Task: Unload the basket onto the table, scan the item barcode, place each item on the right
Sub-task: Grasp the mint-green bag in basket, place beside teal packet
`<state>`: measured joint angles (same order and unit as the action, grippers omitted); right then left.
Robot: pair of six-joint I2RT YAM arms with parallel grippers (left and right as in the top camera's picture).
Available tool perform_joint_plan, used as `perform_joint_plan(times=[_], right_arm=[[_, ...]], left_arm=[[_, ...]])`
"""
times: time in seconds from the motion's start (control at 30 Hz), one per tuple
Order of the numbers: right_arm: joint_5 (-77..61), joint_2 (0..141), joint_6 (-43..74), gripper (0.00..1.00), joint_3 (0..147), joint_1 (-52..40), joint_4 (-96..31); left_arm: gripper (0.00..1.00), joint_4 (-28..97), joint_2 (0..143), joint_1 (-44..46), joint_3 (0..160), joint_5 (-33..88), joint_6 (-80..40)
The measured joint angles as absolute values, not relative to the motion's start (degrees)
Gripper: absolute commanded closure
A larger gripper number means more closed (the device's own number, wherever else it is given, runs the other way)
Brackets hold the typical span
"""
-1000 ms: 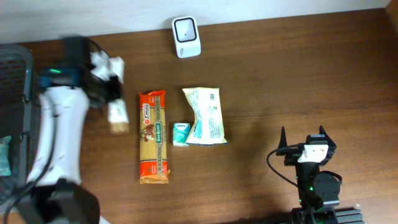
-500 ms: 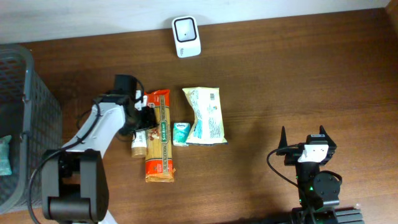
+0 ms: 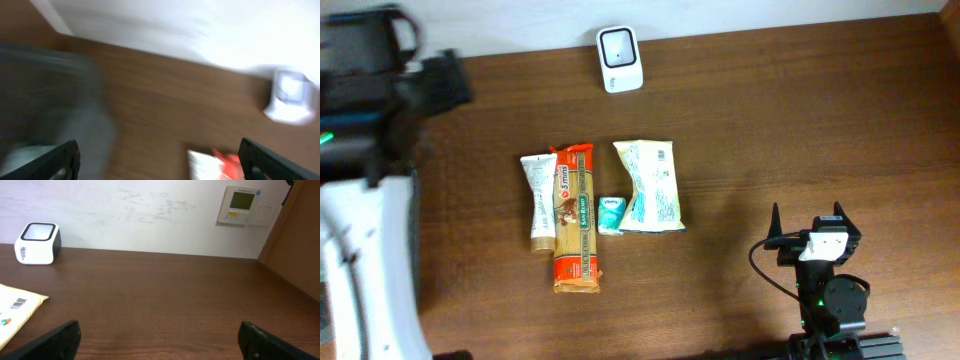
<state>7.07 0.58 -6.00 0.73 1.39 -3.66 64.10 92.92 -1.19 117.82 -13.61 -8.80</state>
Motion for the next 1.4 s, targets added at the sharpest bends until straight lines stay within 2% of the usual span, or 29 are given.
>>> perform_joint_plan(times=[0.1,0.27,0.43,0.6,0.67,1.0,1.27,1.33,1.4], right_arm=[[7.1,0.6,-6.0,0.02,0.7,1.4,-3.7],[7.1,0.6,-6.0,0.01,0.7,1.4,-3.7],[7.1,0.6,-6.0,0.02,0.7,1.4,-3.7],[7.1,0.6,-6.0,0.02,0.7,1.4,-3.7],[7.1,0.6,-6.0,0.01,0.7,1.4,-3.7],[7.1,0.6,-6.0,0.02,0.7,1.4,-3.7],[7.1,0.6,-6.0,0.01,0.7,1.4,-3.7],[7.1,0.6,-6.0,0.02,0.7,1.4,-3.7],[7.1,0.6,-6.0,0.02,0.7,1.4,-3.7]], left_arm=[[0.01,66.8,90.6,-11.4,118.5,-19.2,-10.4],[0.01,67.9,93.2,-26.5,113.8,-22.0,-15.4],[0.01,57.5,95.9,-34.6,99.4,-22.7,-17.1],[0.01,37.2,98.2,-38.3,84.2,-18.8,-11.1],[0.01,32.9,100.0,-40.1,81.9,-17.3,-7.3],[0.0,28.9,109.8,-43.9,81.6,-15.8,12.7],[0.0,25.4,114.1,-43.9,81.6,-15.8,16.6],[0.05,25.0,114.7,-44.0,81.6,-15.8,16.8],[0.16,25.4,116.2,-44.0,81.5,-15.8,17.0]])
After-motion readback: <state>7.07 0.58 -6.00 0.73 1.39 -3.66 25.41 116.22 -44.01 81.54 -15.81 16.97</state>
